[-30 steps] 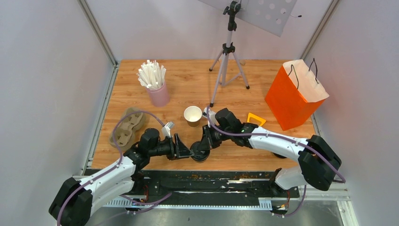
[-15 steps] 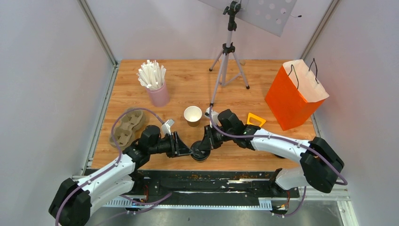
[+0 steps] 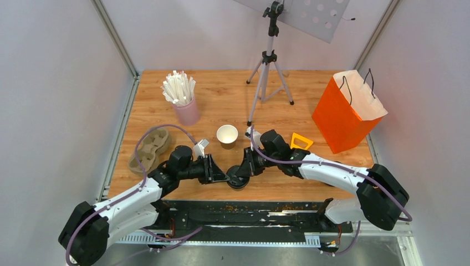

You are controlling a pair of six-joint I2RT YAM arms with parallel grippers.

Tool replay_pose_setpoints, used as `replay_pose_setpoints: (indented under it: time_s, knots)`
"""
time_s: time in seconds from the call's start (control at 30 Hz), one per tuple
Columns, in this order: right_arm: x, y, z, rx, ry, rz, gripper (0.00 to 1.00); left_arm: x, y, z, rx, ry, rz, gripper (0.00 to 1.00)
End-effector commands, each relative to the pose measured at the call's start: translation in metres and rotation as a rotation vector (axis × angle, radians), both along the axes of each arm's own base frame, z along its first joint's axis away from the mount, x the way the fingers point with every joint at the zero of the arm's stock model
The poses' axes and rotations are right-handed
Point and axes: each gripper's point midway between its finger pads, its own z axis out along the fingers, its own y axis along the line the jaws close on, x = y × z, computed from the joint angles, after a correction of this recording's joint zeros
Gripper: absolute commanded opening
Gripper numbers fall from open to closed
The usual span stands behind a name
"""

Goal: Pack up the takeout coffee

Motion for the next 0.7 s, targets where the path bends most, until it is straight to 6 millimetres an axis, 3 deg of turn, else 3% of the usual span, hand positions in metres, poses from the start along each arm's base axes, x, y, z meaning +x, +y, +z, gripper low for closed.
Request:
replay_pose_setpoints:
  time_s: [0.0, 0.1, 0.27, 0.53, 0.67]
  knots:
    - [0.000, -0.020, -0.032, -0.111, 0.024, -0.059, 0.05, -0.023, 0.038, -0.077, 0.294, 0.144, 0.026, 0.33]
    - [0.000, -0.019, -0.029, -0.102, 0.027, -0.066, 0.05, -0.015, 0.033, -0.068, 0.281, 0.109, 0.024, 0.34]
    - [0.004, -0.020, -0.021, -0.092, 0.028, -0.102, 0.06, 0.017, 0.015, -0.027, 0.272, -0.020, -0.009, 0.38]
    - [0.006, -0.028, -0.009, -0.053, 0.044, -0.208, 0.08, 0.047, 0.005, -0.021, 0.372, -0.076, -0.083, 0.37]
    - [0.008, -0.030, -0.002, -0.028, 0.034, -0.246, 0.08, 0.054, -0.007, -0.003, 0.327, -0.115, -0.111, 0.40]
